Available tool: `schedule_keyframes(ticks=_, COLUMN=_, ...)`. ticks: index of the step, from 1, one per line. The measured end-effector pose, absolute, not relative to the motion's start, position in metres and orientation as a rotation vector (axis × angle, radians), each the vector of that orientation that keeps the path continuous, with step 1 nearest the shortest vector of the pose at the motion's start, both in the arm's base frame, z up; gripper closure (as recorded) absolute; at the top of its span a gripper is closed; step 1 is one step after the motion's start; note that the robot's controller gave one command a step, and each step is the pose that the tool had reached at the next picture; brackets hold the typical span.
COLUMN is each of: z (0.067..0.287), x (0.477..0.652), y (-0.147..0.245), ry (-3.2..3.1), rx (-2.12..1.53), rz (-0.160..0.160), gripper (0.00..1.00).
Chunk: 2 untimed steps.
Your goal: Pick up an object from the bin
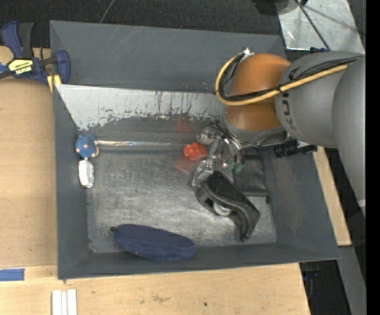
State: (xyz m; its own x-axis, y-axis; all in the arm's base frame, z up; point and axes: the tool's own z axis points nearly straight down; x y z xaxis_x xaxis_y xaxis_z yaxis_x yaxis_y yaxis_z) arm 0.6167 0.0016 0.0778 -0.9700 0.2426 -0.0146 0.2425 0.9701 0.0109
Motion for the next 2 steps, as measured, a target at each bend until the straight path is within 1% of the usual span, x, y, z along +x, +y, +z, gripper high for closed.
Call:
schedule_keyframes(ticks=1, z=0.079, x=0.619, y=-0.003, ry=3.091, rx=0.39, rz=0.005, gripper=1.0)
schedule_keyframes(ticks=2, z=0.206, x=0.622, y=0.009, ry=3.123, rx=-0.214, rz=-0.001, gripper=1.0)
